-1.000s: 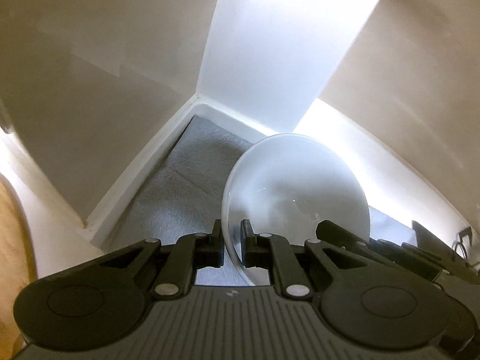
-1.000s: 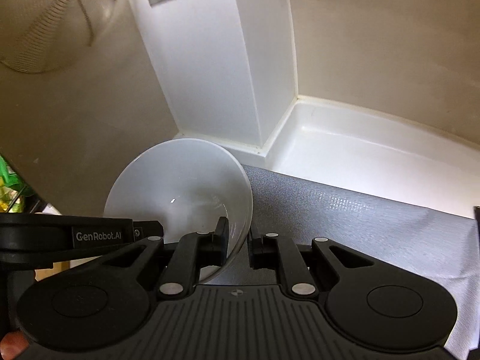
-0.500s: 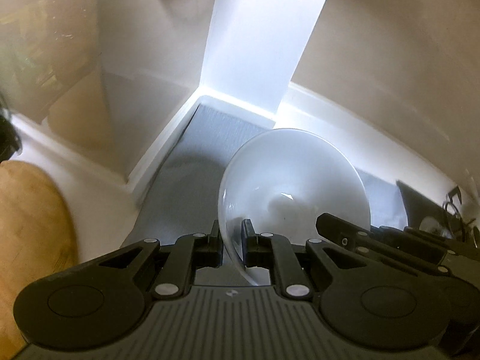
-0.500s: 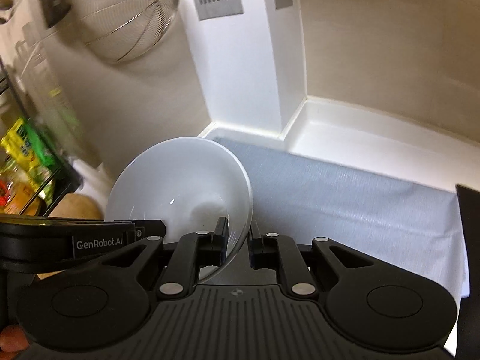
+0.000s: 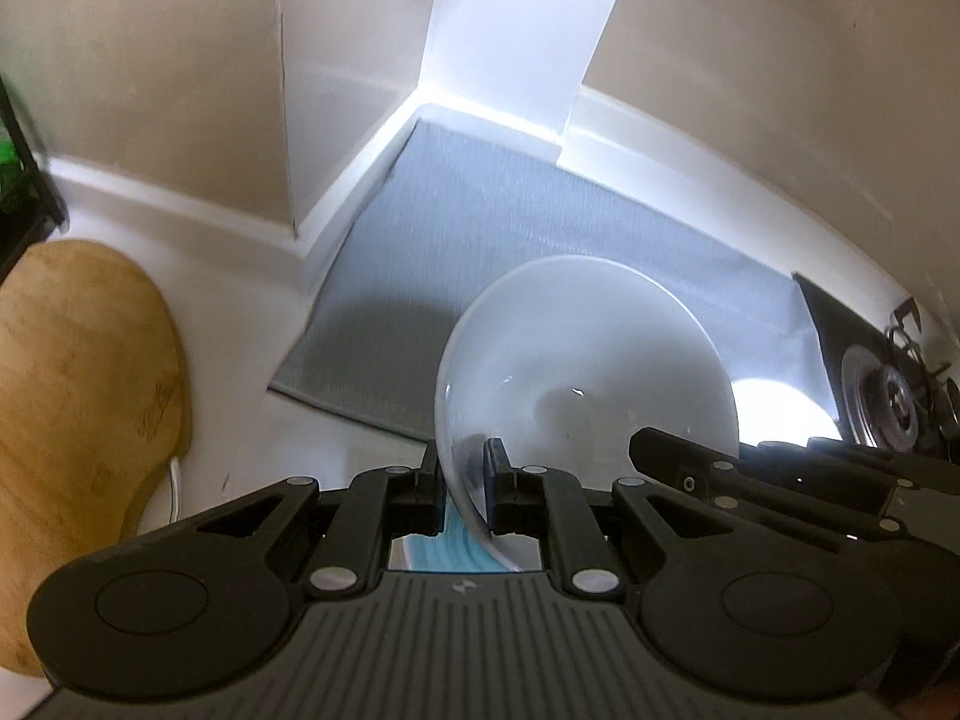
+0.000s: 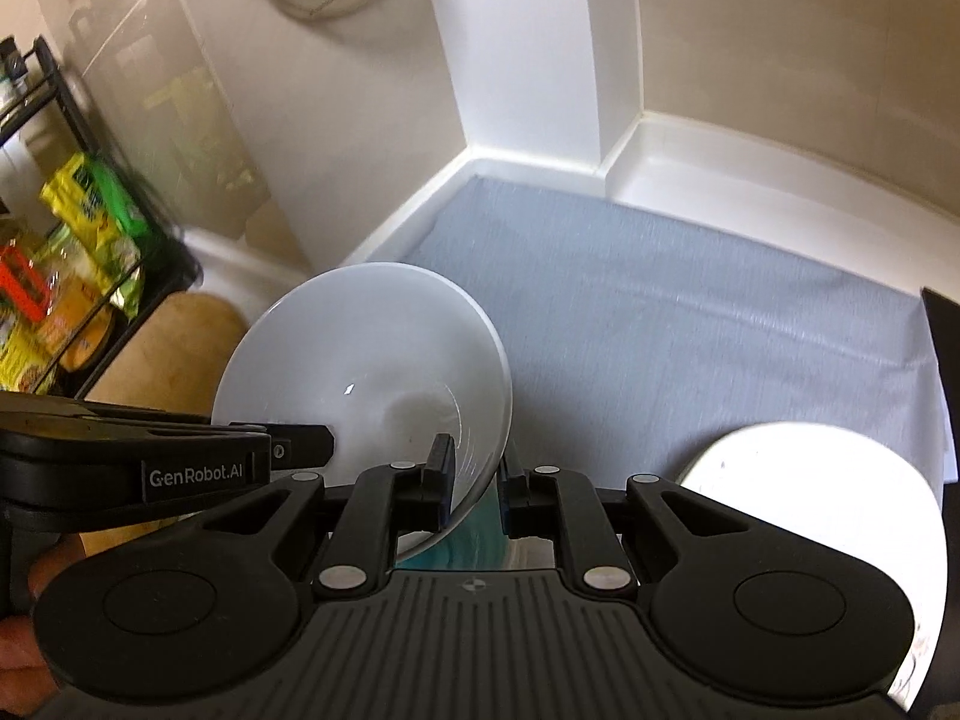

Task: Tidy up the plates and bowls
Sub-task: 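Lift the blue-patterned bowl with both tools and carry it over the teal bowl, then lower the blue-patterned bowl into the teal bowl and open both tools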

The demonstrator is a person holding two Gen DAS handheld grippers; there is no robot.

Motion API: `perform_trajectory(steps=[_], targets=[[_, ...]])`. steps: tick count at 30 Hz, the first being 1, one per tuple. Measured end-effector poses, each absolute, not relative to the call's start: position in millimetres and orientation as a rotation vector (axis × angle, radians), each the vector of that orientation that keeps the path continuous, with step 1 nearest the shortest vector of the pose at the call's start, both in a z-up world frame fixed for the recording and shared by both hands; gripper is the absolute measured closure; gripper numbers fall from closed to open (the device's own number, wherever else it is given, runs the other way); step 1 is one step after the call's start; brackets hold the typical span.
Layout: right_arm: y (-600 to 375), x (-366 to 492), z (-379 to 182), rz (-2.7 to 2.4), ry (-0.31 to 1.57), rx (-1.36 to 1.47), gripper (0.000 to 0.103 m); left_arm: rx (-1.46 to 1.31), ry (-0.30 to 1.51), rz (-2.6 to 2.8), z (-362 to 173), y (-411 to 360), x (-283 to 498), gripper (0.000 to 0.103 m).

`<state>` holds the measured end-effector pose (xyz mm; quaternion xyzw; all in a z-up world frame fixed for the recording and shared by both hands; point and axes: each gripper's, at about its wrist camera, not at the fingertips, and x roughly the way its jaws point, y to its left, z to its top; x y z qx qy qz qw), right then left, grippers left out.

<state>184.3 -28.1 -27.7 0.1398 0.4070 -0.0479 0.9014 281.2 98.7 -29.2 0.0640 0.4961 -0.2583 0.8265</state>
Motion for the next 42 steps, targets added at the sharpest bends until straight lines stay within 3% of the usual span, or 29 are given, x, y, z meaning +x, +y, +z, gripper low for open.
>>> perform_trajectory(steps=[42], targets=[[-33.2,178.8,-53.4,-0.028,0.984,0.396,0.087,0.121,1.217,-0.6,-50.8,119.0,280.9,0.086]])
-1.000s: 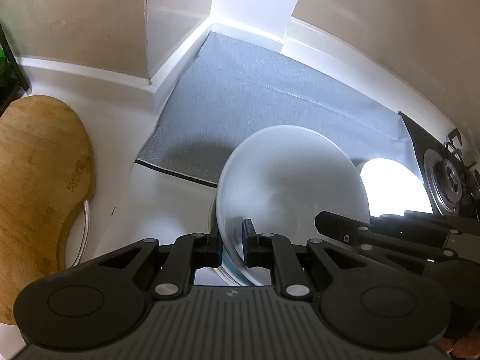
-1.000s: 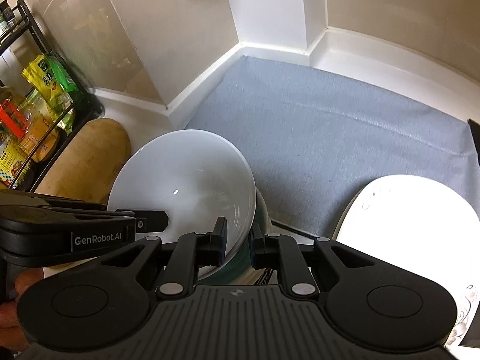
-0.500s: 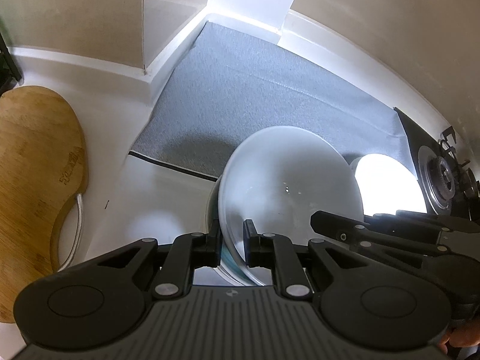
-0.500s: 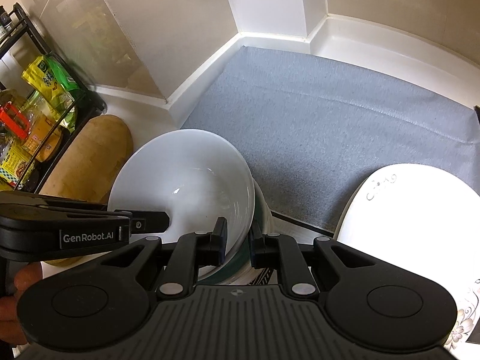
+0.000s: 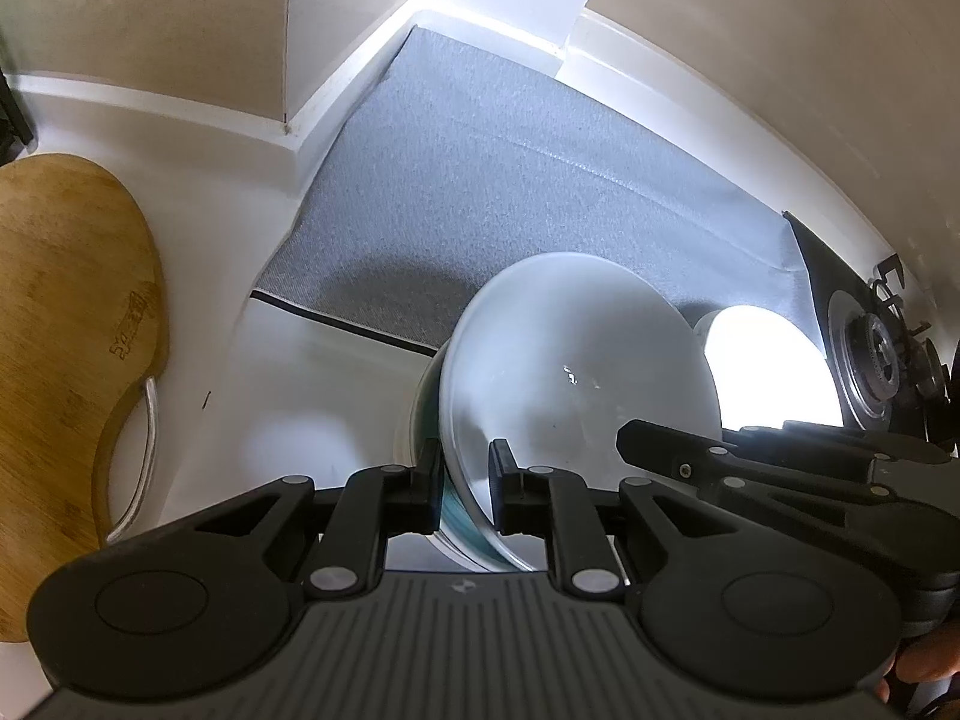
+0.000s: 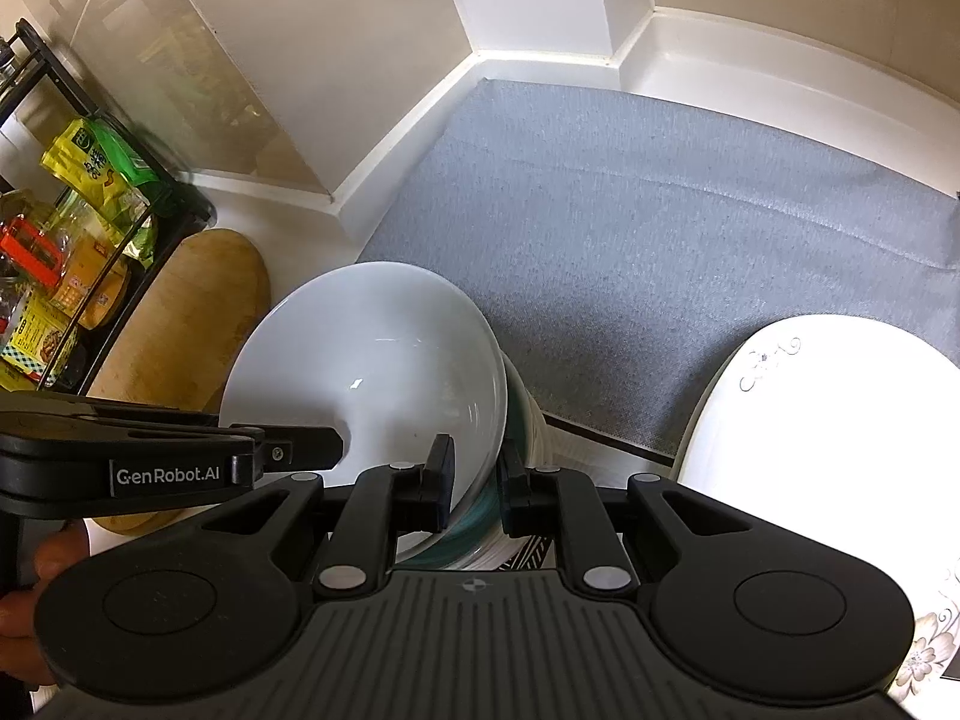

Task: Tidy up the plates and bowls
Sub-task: 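Lower the blue-patterned bowl into the teal bowl and open both tools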

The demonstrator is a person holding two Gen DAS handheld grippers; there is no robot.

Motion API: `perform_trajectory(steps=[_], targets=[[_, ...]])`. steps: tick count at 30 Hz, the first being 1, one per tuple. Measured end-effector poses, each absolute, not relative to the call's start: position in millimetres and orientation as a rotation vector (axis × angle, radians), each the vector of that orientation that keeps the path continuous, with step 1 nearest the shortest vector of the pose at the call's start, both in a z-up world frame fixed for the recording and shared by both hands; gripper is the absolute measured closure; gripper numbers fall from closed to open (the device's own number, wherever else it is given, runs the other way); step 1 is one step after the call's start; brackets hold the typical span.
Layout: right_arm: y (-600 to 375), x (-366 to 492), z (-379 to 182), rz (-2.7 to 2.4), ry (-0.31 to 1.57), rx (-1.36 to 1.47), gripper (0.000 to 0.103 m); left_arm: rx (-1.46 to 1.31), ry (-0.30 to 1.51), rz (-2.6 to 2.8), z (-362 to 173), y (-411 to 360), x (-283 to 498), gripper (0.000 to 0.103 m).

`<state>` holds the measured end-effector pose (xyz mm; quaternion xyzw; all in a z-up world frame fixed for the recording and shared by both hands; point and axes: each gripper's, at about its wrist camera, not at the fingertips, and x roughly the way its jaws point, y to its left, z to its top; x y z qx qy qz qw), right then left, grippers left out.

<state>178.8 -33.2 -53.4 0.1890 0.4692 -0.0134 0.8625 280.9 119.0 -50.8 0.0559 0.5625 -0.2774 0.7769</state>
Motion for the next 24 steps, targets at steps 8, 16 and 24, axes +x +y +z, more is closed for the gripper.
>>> perform_trajectory(steps=[8,16,24], targets=[[-33.7,181.2,-53.8,-0.022,0.996,0.398,0.087,0.114,1.228,-0.603,-51.1,119.9,281.2,0.084],[-36.2,182.6,-53.6,-0.02,1.012,0.415,0.086,0.113,1.236,-0.606,-48.3,118.8,279.8,0.083],[-39.2,183.0,-51.4,-0.009,1.02,0.424,0.081,0.111,1.217,-0.593,-40.0,121.8,281.6,0.08]])
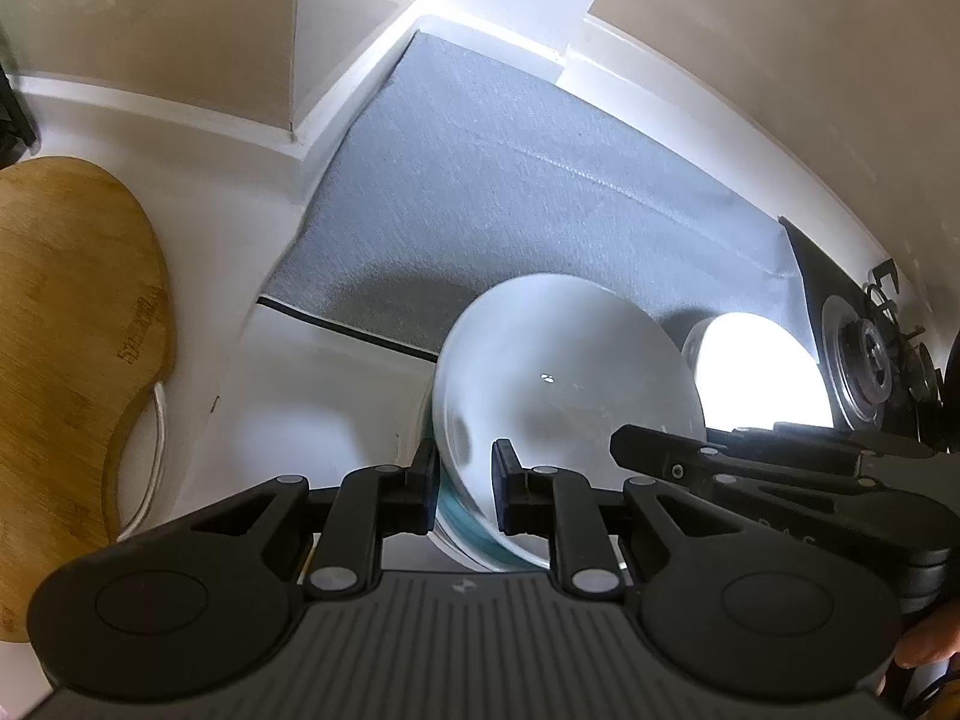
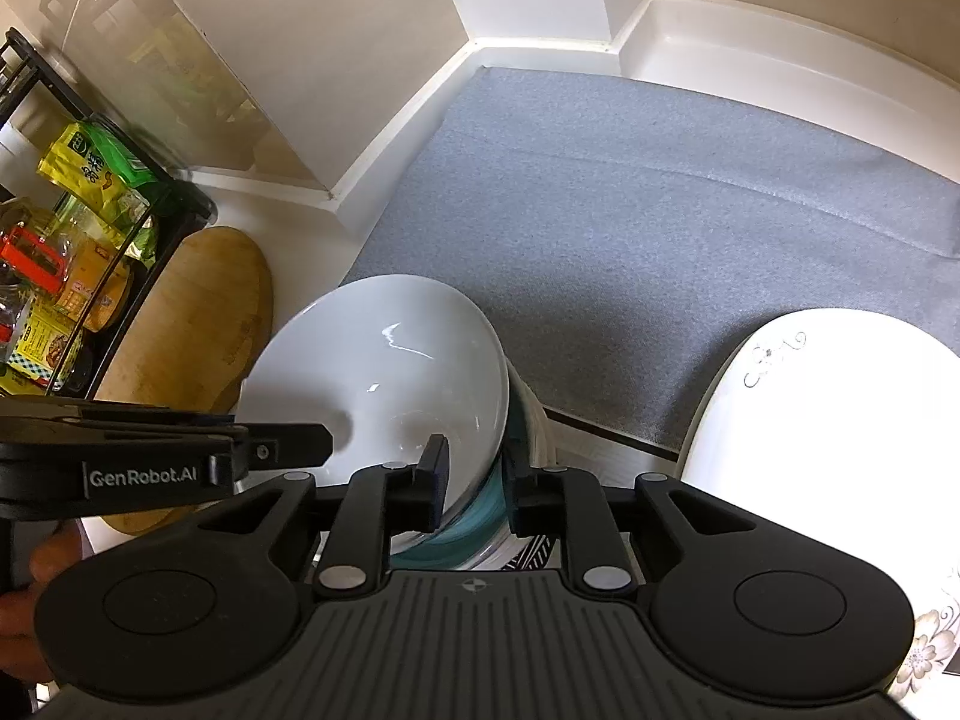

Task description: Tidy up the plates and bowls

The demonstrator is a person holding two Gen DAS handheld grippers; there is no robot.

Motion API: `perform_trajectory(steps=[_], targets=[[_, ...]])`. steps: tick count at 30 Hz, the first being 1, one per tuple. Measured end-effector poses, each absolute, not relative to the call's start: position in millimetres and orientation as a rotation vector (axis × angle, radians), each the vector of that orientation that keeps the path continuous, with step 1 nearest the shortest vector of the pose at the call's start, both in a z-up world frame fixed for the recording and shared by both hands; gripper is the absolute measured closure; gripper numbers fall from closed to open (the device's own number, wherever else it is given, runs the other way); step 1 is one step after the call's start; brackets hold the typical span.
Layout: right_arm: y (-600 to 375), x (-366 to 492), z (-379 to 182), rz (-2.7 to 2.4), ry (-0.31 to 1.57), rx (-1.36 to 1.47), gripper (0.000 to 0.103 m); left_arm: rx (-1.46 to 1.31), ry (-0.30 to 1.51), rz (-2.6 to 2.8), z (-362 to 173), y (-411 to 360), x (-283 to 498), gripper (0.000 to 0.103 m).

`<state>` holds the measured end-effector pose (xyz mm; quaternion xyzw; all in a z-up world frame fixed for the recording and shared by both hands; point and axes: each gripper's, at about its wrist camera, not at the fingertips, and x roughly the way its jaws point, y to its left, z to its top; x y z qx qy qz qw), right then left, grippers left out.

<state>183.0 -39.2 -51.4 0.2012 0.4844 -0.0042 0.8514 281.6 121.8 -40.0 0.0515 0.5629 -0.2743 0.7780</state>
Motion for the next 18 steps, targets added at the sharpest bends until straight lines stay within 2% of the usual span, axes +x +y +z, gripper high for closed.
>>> perform_trajectory(steps=[2,4,7,10,12,15,18], targets=[[-38.2,182.7,-50.3,-0.006,1.019,0.413,0.081,0.12,1.199,-0.58,-37.2,123.6,282.0,0.075],[-37.8,182.0,-48.2,-0.008,1.013,0.406,0.079,0.114,1.187,-0.582,-34.2,126.0,282.7,0.075],[-37.2,181.0,-43.8,-0.011,1.001,0.392,0.075,0.106,1.174,-0.579,-31.5,128.4,283.9,0.067],[-38.8,178.8,-41.4,-0.02,1.0,0.383,0.065,0.104,1.169,-0.566,-32.5,130.0,286.3,0.053],[-41.4,176.4,-39.4,-0.027,0.997,0.388,0.065,0.095,1.174,-0.557,-34.7,131.7,288.4,0.039],[-45.8,172.1,-36.1,-0.045,0.981,0.383,0.061,0.077,1.18,-0.547,-38.6,134.8,292.0,0.024],[-51.9,172.9,-40.8,-0.064,0.983,0.402,0.056,0.065,1.185,-0.533,-44.9,136.2,294.5,0.019]])
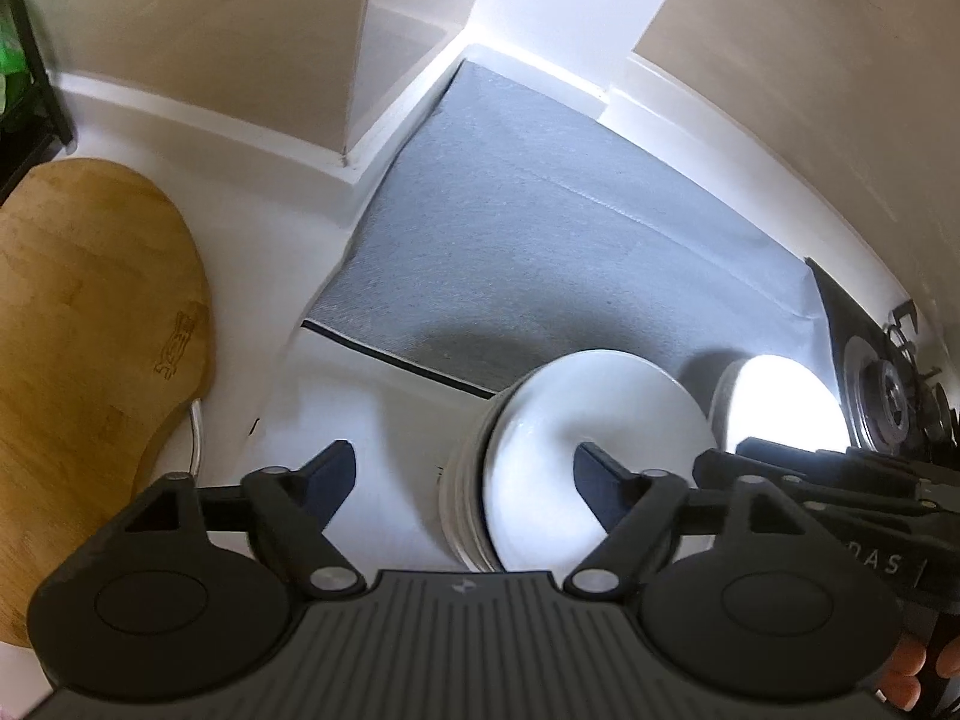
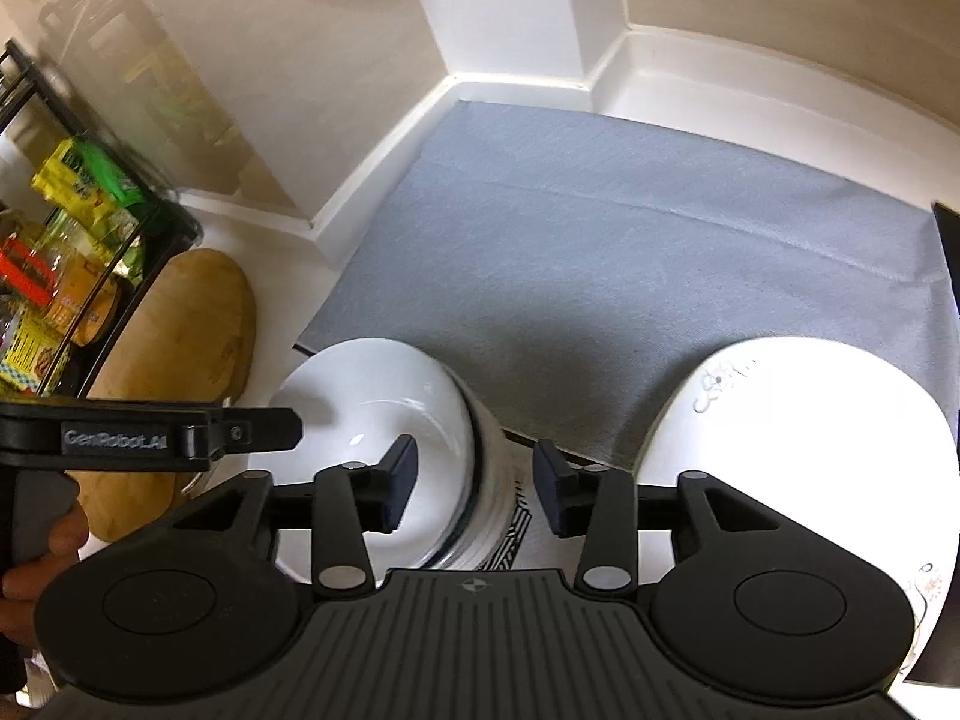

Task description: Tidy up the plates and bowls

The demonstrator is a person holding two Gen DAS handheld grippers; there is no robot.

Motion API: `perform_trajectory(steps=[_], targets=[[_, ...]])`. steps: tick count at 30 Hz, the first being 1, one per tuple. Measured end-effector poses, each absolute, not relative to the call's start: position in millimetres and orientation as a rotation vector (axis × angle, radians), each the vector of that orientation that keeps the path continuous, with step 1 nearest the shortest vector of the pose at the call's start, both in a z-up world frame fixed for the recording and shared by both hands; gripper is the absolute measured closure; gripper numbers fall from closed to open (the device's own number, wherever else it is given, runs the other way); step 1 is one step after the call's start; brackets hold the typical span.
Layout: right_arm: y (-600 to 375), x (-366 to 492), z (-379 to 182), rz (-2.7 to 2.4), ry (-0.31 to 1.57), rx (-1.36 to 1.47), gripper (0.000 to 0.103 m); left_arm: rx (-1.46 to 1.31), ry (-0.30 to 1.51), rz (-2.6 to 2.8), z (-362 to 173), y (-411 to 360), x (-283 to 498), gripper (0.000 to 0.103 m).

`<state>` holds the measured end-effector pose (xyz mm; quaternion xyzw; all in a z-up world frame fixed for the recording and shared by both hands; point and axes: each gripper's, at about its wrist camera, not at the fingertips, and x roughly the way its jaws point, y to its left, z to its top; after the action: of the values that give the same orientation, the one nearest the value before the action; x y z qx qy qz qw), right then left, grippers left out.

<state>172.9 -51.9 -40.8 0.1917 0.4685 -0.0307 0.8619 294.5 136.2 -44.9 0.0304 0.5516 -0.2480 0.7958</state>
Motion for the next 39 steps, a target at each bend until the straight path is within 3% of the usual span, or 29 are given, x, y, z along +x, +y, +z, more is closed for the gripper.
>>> perform_trajectory(steps=[2,4,6,9,39], targets=[[-55.3,174.5,-46.8,-0.068,0.998,0.434,0.053,0.064,1.196,-0.538,-51.2,135.7,296.8,0.018],[-55.6,175.6,-52.9,-0.058,1.017,0.463,0.044,0.058,1.221,-0.529,-58.4,135.9,298.7,0.016],[-53.4,175.9,-57.3,-0.046,1.028,0.469,0.039,0.046,1.245,-0.523,-65.9,136.7,300.7,0.008],[-49.5,177.0,-61.3,-0.039,1.04,0.464,0.036,0.024,1.262,-0.518,-72.6,139.5,302.2,0.008],[-47.7,190.0,-102.1,-0.019,1.148,0.553,0.034,0.055,1.305,-0.51,-102.1,130.4,310.9,0.007]])
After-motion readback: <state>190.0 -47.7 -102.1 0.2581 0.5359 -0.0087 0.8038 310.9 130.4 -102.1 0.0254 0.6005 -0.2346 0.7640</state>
